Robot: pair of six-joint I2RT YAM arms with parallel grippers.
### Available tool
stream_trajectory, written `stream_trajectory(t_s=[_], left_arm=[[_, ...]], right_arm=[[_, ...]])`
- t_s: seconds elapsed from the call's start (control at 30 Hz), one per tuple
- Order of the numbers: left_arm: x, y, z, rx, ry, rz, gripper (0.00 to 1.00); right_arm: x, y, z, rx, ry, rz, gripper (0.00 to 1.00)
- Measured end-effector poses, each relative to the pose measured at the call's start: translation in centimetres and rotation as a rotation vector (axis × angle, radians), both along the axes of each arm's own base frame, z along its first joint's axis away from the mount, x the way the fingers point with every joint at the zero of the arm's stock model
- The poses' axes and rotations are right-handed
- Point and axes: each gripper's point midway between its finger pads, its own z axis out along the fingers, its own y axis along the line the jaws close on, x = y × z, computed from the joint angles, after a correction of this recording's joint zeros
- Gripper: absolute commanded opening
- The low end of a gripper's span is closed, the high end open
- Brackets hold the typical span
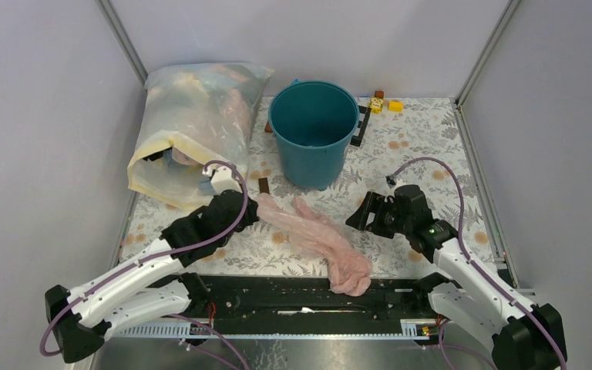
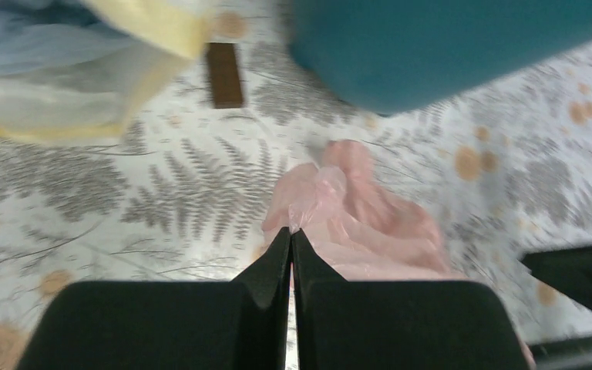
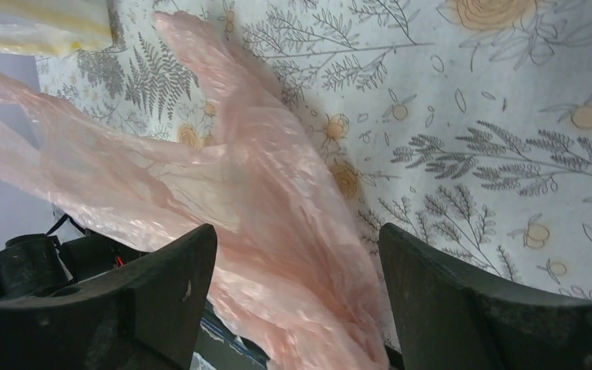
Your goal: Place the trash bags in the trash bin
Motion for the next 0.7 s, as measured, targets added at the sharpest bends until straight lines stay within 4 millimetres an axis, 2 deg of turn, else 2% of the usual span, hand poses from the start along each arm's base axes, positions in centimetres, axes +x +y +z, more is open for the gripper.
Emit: stream_trajectory(t_s=[0.07,0.13,0.23,0.37,0.53,0.7], left_arm=[[0.4,1.8,-1.1,0.021,0.014,0.067,0.0],[0.8,3.5,-2.1,0.031,0.029,0.136,0.0],[1.3,5.1,-2.8,0.035,0.04,0.198,0.0],[1.4,5.5,-3.2,0.037,0.05,0.214,0.0],[1.8,5.3,-3.8,0.047,0.064,0.216,0.0],[2.0,5.4,-3.8,0.045,0.065,0.223,0.0]], right_arm=[[-0.5,-0.2,0.0,-0.005,0.012,-0.003,0.82],[-1.1,-0.3,0.0,-0.006,0.024,0.005,0.77],[-2.2,-0.2,-0.1,0.002,0.051,0.034,0.76],[-3.9,0.2,0.1,0.021,0.08,0.095,0.77],[-5.7,1.1,0.1,0.027,0.103,0.179,0.62],[-8.0,2.0,-1.5,-0.032,0.168,0.268,0.65]])
